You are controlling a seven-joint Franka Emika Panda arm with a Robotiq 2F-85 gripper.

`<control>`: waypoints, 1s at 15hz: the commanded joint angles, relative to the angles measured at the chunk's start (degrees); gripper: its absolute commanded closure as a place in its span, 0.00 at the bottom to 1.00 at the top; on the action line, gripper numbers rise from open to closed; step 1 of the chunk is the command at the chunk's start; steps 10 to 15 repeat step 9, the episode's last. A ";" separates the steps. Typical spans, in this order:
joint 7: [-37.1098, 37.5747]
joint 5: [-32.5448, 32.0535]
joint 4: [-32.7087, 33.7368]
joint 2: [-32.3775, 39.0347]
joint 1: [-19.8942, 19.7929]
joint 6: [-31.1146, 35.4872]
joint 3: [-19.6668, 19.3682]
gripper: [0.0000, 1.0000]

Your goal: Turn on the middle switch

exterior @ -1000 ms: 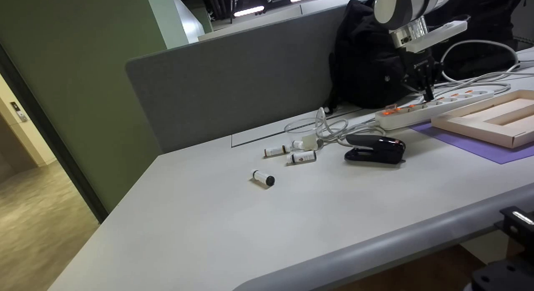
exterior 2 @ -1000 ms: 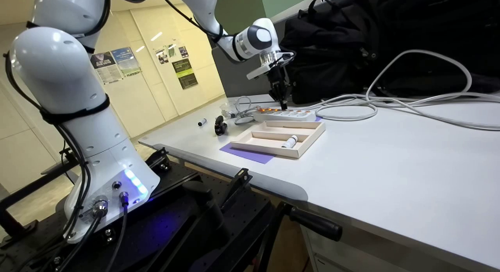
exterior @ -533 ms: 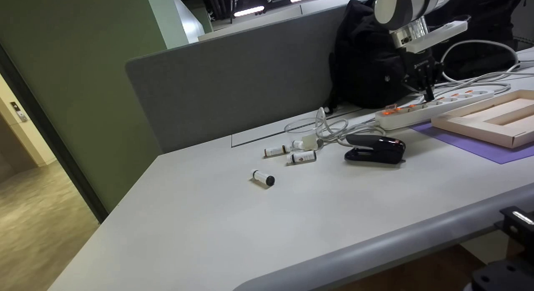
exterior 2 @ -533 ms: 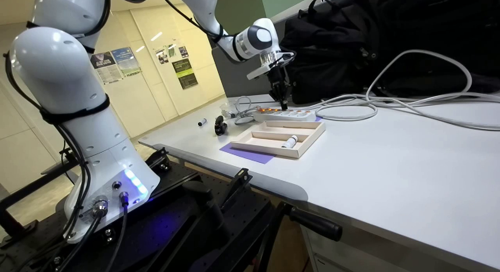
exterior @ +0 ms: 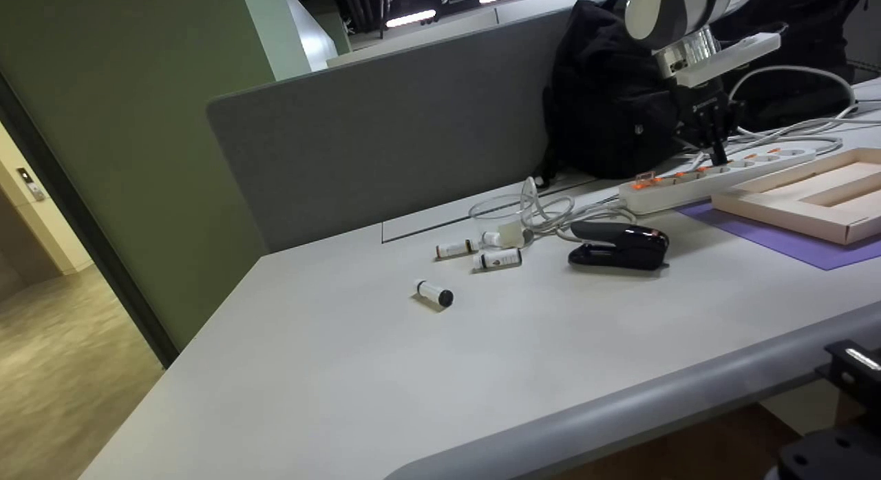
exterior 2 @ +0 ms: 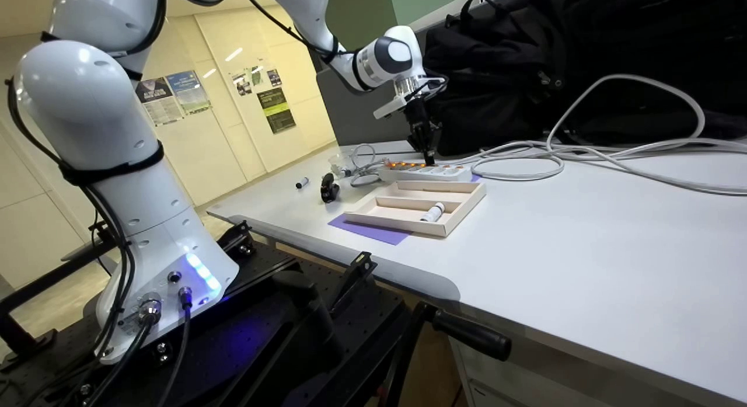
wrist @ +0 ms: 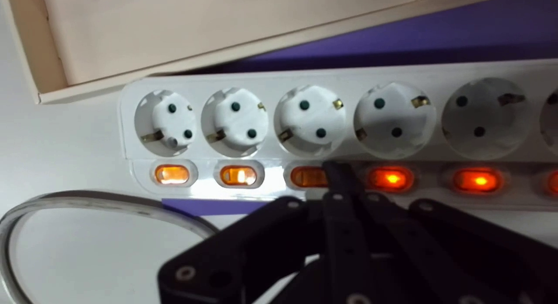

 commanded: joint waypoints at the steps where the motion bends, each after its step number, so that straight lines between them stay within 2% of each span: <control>1: -3.32 3.89 0.55 -6.40 -2.92 -5.07 2.76 1.00; 4: -8.52 6.75 1.18 -12.52 -4.53 -10.62 4.57 1.00; 5: -10.10 7.03 2.08 -14.79 -4.83 -16.00 4.83 0.74; 6: -12.64 7.92 2.74 -16.76 -4.95 -20.93 4.81 0.74; 7: -9.53 6.35 2.37 -12.91 -4.24 -14.59 4.35 0.92; 9: -11.63 7.03 2.64 -16.79 -4.60 -19.94 4.61 0.79; 15: -11.63 7.03 2.64 -16.79 -4.60 -19.94 4.61 0.79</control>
